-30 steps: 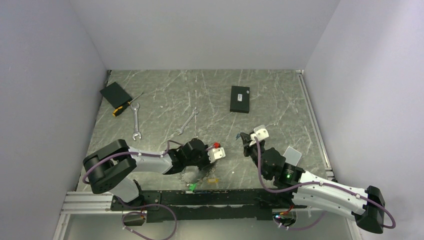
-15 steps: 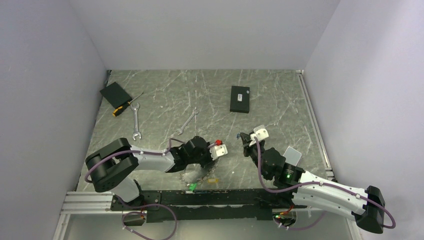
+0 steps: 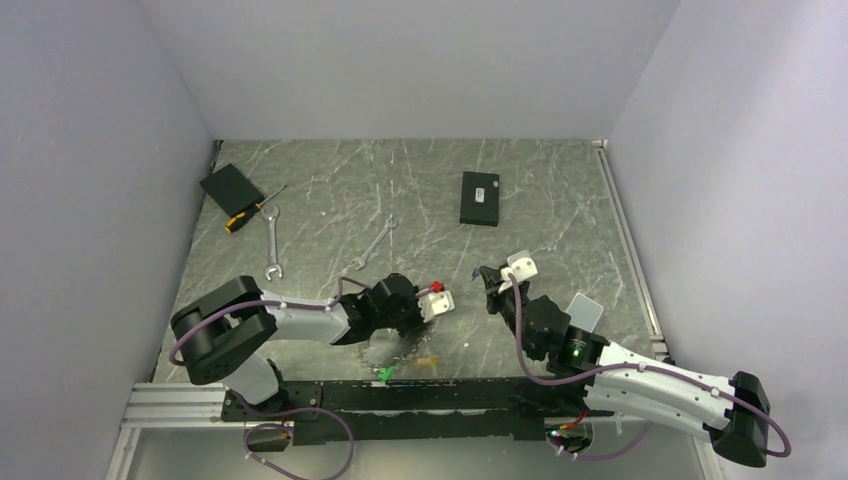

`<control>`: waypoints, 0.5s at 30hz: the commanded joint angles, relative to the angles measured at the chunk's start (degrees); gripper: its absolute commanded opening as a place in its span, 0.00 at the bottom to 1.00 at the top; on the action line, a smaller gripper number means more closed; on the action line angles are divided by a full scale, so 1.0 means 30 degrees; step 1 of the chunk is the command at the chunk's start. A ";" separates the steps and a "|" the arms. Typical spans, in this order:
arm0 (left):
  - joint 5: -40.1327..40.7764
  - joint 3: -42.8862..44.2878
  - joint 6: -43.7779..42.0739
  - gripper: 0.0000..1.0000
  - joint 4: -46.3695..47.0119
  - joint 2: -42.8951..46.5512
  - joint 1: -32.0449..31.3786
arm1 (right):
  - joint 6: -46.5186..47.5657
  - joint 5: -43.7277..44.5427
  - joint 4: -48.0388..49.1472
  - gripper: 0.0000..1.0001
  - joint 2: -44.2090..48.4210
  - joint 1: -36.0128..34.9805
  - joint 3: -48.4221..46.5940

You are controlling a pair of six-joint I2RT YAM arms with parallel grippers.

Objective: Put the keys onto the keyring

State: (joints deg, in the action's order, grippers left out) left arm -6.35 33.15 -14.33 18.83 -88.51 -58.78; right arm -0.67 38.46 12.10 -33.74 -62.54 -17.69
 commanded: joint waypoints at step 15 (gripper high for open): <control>-0.0387 0.0820 -0.0423 0.00 0.0549 0.0097 -0.0612 | -0.0247 -0.0112 0.0701 0.00 -0.0041 0.0135 0.0013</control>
State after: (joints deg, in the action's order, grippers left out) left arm -6.66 34.06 -14.52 17.85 -88.84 -59.83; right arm -0.67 38.46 12.10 -33.82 -62.28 -17.50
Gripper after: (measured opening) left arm 0.009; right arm 0.009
